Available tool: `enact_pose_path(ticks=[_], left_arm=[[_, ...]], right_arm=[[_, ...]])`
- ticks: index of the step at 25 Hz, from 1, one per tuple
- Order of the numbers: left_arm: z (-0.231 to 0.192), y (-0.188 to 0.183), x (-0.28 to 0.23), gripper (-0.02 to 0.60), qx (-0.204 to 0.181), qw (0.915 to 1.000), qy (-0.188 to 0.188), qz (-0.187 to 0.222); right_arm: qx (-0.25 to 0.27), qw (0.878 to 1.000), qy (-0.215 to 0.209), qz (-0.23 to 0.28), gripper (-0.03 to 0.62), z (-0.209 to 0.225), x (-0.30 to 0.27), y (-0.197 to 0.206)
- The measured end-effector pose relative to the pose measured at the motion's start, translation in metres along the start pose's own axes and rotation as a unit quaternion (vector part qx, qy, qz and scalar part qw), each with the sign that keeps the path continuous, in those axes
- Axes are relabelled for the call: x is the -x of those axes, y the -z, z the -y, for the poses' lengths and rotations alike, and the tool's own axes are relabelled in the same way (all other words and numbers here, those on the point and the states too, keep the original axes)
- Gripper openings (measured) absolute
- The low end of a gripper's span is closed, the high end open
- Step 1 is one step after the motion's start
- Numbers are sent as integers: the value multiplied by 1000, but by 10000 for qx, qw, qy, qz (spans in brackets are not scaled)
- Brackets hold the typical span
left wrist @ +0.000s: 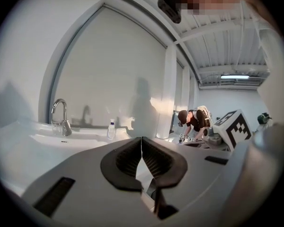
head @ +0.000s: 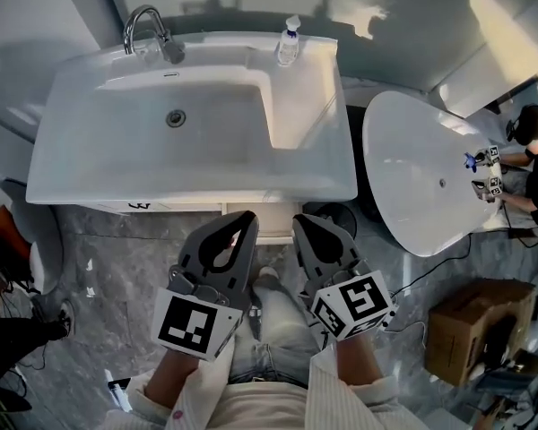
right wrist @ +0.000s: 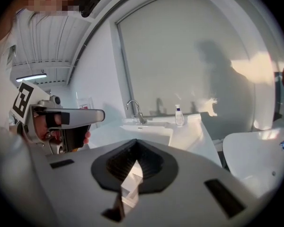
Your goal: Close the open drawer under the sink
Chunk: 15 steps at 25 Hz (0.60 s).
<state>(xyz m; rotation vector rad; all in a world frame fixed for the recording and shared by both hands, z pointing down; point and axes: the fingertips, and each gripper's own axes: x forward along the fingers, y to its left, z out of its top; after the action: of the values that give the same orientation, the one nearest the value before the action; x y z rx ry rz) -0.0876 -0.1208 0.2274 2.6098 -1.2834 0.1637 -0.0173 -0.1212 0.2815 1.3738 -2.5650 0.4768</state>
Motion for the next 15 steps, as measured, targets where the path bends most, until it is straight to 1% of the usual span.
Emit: enact_pose_path(ticks=[6,13,15], left_arm=[[6,36,-10,18,-36,9994,291,-189],[7,91,-19,18,115,9982,403,-434],[5,106,-19,18,135,9979,379,-503]], right_arm=[[-92,9996,190,-185,9,5,-2,34],[-245,9980,276,-507,9,14,-11,84],[-293,9973,275,-621,9,14,-15,100]])
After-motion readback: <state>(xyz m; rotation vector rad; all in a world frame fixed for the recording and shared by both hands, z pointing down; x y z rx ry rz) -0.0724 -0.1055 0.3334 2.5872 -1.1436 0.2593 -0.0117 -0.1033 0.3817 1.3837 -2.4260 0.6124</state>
